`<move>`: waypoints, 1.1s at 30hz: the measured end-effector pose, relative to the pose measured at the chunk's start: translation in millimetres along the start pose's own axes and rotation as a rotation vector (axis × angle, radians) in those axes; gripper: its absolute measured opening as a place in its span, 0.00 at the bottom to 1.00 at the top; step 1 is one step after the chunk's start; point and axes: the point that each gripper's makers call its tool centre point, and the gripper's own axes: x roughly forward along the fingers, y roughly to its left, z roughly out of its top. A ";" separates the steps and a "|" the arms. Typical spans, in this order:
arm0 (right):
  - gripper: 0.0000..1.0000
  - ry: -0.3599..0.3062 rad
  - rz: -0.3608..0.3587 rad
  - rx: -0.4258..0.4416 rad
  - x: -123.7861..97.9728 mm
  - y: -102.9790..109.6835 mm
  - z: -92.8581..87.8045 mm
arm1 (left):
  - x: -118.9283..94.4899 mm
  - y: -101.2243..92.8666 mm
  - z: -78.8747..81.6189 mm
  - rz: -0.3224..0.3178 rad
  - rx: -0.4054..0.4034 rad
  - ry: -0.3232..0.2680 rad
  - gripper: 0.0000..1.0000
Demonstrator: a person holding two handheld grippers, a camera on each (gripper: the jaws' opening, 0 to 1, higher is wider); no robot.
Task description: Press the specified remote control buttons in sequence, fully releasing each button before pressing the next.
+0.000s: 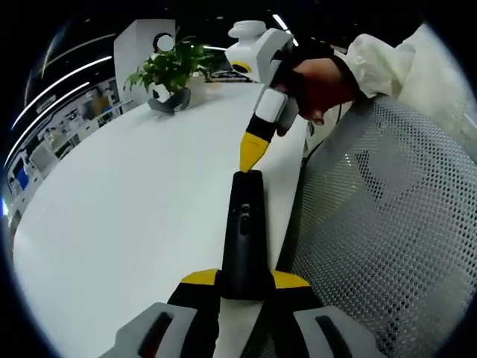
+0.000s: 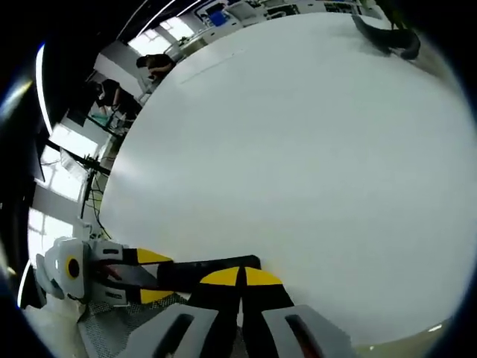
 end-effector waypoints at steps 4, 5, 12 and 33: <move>0.00 0.004 -0.008 -0.011 0.3 2.2 -0.4 | 0.1 0.1 0.1 -0.001 -0.001 -0.003 0.24; 0.00 0.006 -0.014 -0.023 0.6 3.1 -0.8 | 0.2 0.2 0.3 0.000 -0.004 -0.005 0.24; 0.00 0.015 -0.042 -0.097 1.6 2.8 -1.3 | 0.5 0.2 1.5 0.002 -0.007 -0.010 0.25; 0.00 0.035 -0.138 -0.292 3.2 4.2 -1.8 | 0.5 0.5 1.8 0.001 -0.011 -0.017 0.25</move>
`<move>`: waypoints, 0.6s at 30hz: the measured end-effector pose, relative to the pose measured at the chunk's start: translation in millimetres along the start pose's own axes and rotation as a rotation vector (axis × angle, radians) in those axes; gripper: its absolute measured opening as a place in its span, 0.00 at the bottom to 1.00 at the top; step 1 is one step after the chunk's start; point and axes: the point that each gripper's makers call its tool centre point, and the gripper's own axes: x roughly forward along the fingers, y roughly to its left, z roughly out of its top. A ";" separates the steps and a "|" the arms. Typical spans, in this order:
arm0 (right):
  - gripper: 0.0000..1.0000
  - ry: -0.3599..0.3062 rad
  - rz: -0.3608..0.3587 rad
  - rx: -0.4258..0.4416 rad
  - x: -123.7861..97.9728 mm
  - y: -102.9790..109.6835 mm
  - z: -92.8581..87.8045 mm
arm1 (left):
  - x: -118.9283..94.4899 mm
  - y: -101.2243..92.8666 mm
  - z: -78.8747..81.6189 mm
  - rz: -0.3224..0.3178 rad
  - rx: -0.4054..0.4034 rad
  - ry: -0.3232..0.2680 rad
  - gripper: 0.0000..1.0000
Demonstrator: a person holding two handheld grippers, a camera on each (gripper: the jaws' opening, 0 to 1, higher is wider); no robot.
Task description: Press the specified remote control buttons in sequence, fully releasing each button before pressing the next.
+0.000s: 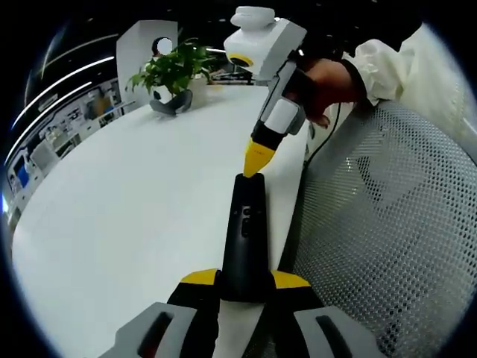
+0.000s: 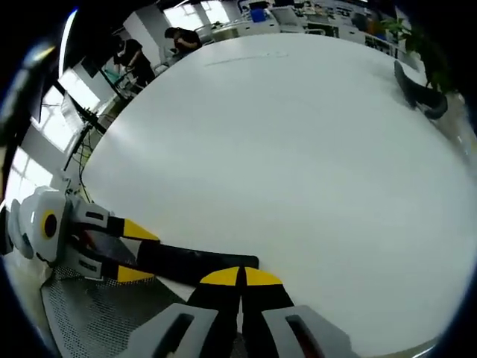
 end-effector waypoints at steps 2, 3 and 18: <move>0.00 0.000 0.004 0.007 -0.2 0.0 -0.3 | 0.1 -0.1 0.0 0.000 0.002 0.000 0.25; 0.00 0.000 0.008 0.011 -0.4 -0.3 -0.2 | 0.2 0.0 -0.1 0.000 0.005 0.001 0.25; 0.00 -0.025 0.160 0.156 -2.6 12.8 5.0 | 0.3 -0.2 -0.3 -0.001 0.007 0.001 0.25</move>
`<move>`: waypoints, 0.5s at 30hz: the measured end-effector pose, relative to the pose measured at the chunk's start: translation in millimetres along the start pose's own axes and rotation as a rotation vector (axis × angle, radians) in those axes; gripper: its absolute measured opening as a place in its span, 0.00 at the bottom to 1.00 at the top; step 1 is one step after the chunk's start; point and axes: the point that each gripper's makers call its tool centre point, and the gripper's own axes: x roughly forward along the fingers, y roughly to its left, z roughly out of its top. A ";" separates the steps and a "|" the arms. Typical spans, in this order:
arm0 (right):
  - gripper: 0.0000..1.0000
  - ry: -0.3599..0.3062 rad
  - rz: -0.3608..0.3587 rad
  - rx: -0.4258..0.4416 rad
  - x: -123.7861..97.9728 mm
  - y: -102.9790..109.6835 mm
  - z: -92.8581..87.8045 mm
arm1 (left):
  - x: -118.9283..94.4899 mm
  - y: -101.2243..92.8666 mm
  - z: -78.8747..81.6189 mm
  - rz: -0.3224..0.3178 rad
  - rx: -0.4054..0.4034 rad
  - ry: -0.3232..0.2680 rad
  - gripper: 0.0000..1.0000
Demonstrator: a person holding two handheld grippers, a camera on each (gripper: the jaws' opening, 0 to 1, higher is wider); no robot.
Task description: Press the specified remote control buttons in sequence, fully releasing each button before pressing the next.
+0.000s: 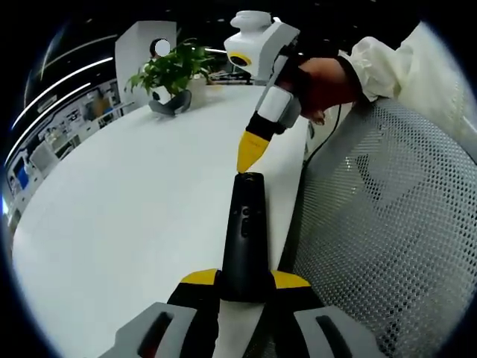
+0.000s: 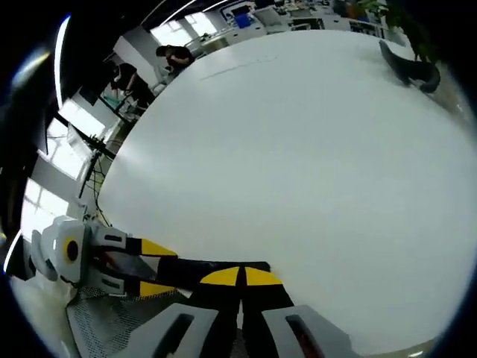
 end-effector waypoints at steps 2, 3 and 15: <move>0.00 0.015 -0.010 -0.009 2.9 -2.4 -2.3 | -0.1 0.1 0.0 0.000 -0.001 0.000 0.25; 0.00 0.026 -0.022 -0.018 3.5 -3.6 -4.1 | -0.1 0.2 0.1 0.000 -0.002 -0.001 0.25; 0.00 0.037 -0.072 -0.093 4.7 -3.1 -5.8 | 0.0 0.4 0.4 0.001 -0.005 -0.004 0.25</move>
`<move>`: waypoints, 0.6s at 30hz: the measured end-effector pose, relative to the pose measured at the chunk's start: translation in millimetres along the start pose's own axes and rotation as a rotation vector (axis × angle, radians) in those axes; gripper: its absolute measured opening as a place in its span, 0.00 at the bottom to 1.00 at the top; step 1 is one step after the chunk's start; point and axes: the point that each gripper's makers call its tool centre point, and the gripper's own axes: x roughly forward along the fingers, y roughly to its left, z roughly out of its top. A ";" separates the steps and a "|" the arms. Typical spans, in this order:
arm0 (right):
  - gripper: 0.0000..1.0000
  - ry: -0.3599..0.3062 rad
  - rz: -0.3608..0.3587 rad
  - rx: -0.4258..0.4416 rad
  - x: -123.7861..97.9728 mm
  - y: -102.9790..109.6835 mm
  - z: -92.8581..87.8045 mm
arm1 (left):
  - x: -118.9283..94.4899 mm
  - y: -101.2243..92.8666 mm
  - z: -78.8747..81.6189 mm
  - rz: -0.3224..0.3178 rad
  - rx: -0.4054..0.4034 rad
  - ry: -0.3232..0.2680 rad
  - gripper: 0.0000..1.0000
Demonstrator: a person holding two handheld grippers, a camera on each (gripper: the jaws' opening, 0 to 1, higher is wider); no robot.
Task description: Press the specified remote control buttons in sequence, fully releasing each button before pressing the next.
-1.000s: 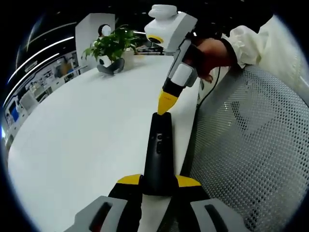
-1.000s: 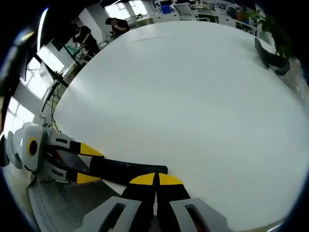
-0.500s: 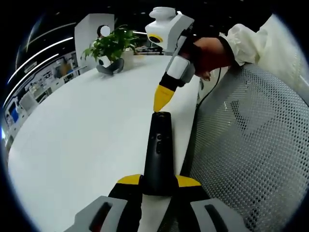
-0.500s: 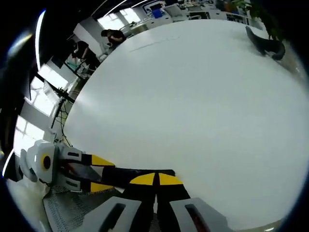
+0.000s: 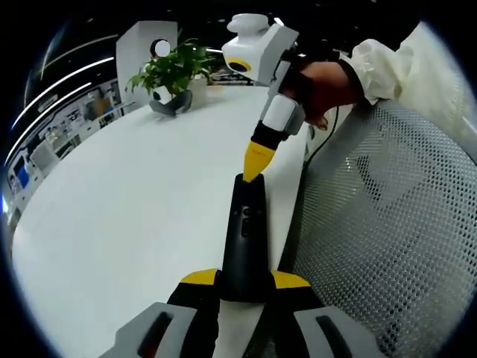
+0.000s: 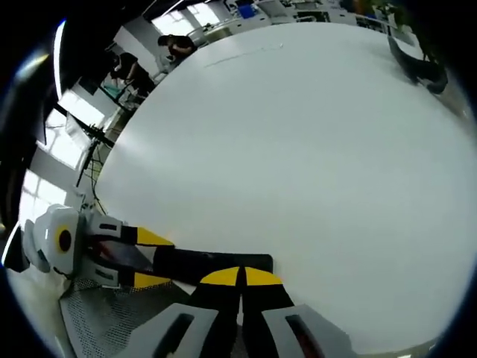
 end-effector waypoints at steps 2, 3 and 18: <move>0.00 0.003 -0.010 -0.012 0.1 0.1 -0.6 | 0.1 0.1 0.1 0.000 -0.002 -0.001 0.25; 0.00 0.002 -0.012 -0.019 0.3 0.2 -0.5 | 0.1 0.1 0.2 -0.001 -0.002 -0.001 0.25; 0.00 0.002 -0.015 -0.027 0.9 -0.5 -0.8 | 0.1 0.3 0.0 -0.002 0.006 -0.001 0.25</move>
